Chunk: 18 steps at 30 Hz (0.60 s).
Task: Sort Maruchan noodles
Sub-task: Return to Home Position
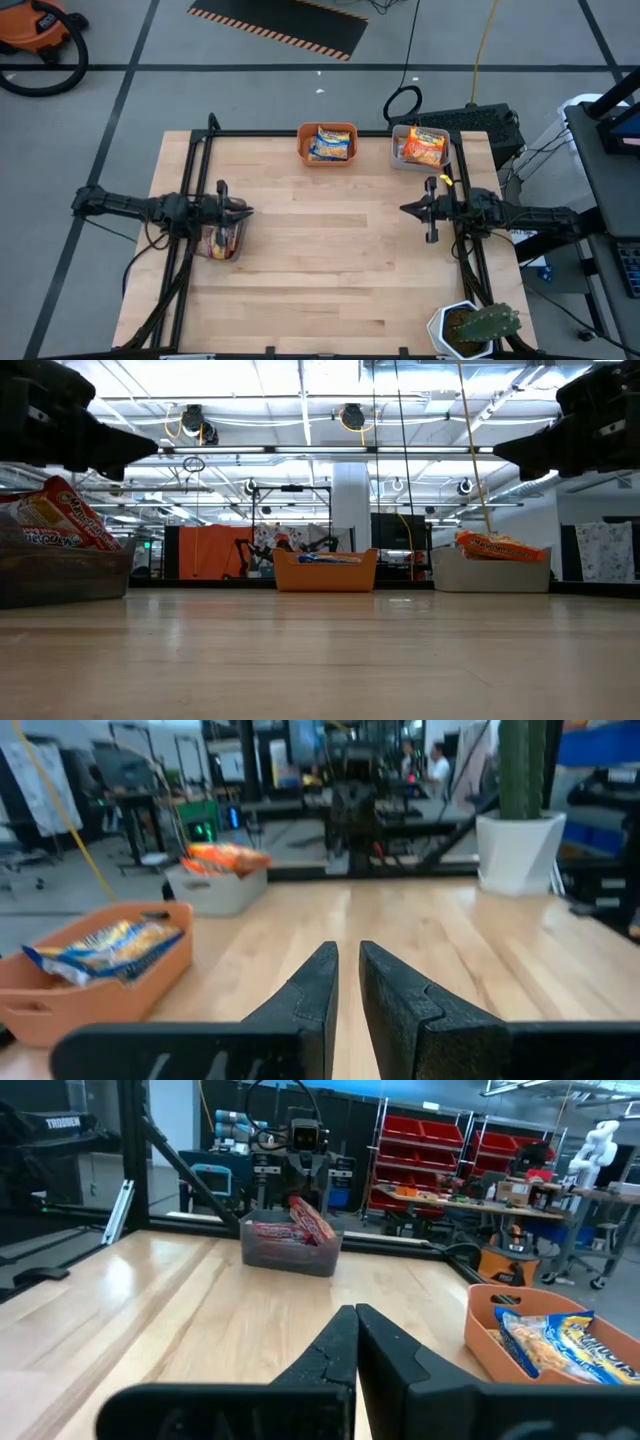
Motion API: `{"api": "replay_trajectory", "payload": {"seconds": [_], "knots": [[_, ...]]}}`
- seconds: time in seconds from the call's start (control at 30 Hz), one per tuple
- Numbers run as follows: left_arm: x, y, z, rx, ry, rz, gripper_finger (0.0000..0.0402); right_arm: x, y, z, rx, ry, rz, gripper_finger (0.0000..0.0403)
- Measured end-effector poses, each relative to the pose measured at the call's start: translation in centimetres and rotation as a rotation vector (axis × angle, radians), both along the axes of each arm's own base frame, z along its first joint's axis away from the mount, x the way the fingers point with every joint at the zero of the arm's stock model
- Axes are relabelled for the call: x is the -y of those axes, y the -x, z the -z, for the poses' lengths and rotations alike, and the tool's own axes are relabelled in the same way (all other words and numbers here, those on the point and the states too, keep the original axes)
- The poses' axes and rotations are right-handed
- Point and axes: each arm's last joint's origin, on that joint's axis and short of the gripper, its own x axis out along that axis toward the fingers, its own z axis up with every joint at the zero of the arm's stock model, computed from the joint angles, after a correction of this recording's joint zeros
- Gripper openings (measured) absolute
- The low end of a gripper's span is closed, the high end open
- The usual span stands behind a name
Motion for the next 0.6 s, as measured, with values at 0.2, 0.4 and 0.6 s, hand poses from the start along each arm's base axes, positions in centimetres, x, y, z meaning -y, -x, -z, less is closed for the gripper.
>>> {"api": "replay_trajectory", "payload": {"seconds": [0.2, 0.4, 0.6], "knots": [[-0.2, 0.7, -0.2, 0.041, -0.016, 0.007, 0.0051, 0.0, 0.0, -0.1, 0.009, -0.005, 0.017, 0.0], [-0.5, 0.9, -0.4, 0.063, -0.049, 0.006, 0.0051, 0.0, 0.0, -0.1, 0.012, -0.004, 0.017, 0.0], [-1.3, 0.9, -0.4, 0.058, -0.062, -0.084, 0.0051, 0.0, 0.0, -0.1, 0.012, -0.005, 0.017, 0.0]]}}
